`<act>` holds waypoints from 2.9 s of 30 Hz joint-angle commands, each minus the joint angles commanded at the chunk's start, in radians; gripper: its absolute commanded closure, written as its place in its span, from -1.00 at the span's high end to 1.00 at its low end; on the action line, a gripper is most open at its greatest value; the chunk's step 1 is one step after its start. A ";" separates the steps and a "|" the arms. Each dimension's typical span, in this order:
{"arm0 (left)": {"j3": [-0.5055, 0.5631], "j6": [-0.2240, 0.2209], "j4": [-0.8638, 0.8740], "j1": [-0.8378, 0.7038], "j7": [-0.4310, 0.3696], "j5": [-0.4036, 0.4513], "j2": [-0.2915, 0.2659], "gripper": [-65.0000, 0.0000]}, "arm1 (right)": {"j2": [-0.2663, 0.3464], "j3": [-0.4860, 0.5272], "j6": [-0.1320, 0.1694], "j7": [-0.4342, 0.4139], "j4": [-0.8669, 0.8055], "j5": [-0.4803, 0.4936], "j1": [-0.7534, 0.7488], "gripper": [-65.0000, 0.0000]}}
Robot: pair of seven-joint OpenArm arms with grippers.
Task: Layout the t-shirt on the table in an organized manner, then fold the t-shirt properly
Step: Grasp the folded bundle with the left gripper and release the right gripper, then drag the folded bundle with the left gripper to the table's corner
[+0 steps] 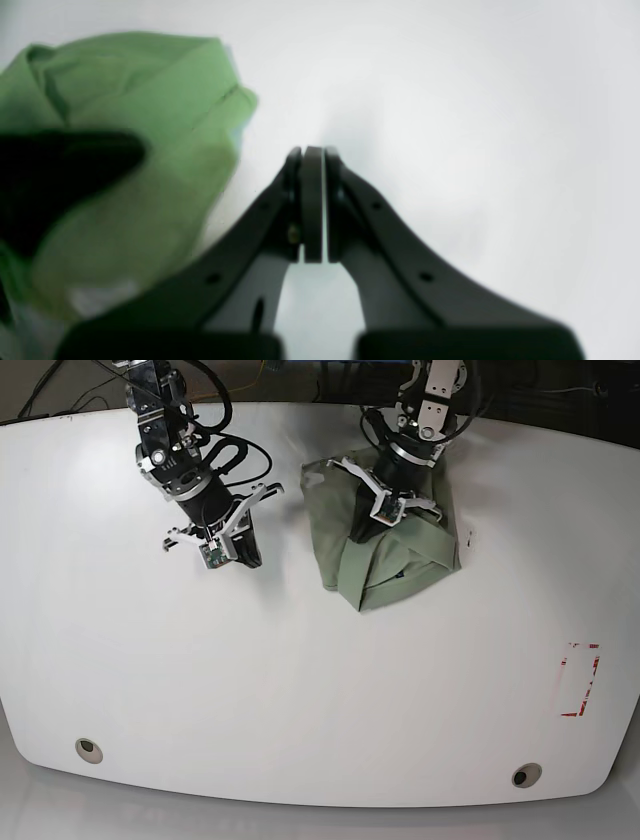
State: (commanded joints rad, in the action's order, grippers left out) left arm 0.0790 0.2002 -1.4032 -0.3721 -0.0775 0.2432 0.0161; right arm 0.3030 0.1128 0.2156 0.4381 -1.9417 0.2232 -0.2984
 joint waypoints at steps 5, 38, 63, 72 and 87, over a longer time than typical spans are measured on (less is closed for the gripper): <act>-0.107 0.078 0.000 -0.017 0.002 -0.081 0.069 -0.92 | 0.000 0.002 0.000 0.000 -0.014 0.000 -0.028 -1.00; -0.282 0.249 -0.365 -0.104 0.140 -0.215 0.025 -0.92 | -0.055 0.006 -0.002 0.002 -0.035 0.000 -0.052 -1.00; -0.434 0.247 -0.201 -0.132 0.144 -0.216 -0.003 -0.92 | -0.055 0.006 -0.002 0.002 -0.035 0.002 -0.054 -1.00; -0.589 0.249 -0.192 -0.121 0.144 -0.222 0.043 -0.92 | -0.055 0.008 0.000 0.002 -0.035 0.002 -0.054 -1.00; -0.555 0.249 -0.253 -0.126 0.147 -0.308 0.064 -0.92 | -0.055 0.008 0.000 0.002 -0.034 0.002 -0.054 -1.00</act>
State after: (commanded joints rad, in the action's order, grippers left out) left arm -0.4764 0.4488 -1.6563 -0.4979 0.0698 -0.0652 0.0806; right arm 0.2478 0.1204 0.2156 0.4396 -1.9755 0.2248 -0.3521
